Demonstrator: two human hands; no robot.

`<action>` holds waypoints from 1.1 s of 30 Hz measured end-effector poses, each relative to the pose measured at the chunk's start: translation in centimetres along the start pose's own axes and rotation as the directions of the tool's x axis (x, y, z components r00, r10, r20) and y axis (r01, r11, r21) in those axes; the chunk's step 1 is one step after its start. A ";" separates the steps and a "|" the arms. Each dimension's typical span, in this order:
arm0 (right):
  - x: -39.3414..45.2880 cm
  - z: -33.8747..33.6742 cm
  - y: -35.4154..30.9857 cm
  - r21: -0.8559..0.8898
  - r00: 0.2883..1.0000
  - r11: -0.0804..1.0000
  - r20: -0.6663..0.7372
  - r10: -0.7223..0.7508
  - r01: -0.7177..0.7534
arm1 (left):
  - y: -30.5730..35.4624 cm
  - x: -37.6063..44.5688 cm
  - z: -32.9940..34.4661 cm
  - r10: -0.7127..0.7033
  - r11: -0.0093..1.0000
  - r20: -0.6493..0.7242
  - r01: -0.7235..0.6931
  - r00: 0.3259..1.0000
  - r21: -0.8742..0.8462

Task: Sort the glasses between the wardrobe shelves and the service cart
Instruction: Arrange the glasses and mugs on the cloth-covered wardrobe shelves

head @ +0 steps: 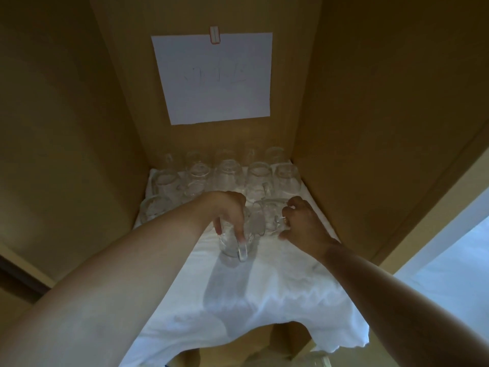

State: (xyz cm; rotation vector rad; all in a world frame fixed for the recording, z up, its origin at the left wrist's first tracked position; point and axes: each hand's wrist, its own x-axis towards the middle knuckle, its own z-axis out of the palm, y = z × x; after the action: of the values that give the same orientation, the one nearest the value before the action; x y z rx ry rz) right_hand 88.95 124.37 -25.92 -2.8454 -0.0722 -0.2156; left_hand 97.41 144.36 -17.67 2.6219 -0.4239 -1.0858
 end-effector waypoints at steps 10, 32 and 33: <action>2.8 -0.5 -0.8 0.523 0.792 0.673 0.008 0.610 -0.523 | -1.3 -0.5 -0.2 0.200 0.968 -0.129 -0.175 0.971 0.180; 3.0 -0.6 -1.9 0.611 0.878 0.680 0.052 0.476 -0.405 | -2.5 -0.3 -0.4 0.366 0.800 -0.301 -0.133 0.880 0.585; 3.2 -0.5 -2.0 0.525 0.892 0.757 0.010 0.452 -0.390 | -2.4 -0.1 -0.4 0.360 0.798 -0.308 -0.120 0.880 0.591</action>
State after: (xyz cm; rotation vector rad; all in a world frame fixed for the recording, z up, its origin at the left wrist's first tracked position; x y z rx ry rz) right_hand 91.88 126.28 -24.41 -2.2261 0.4699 -0.2233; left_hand 98.03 146.69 -18.17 3.0538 -1.0883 -0.3236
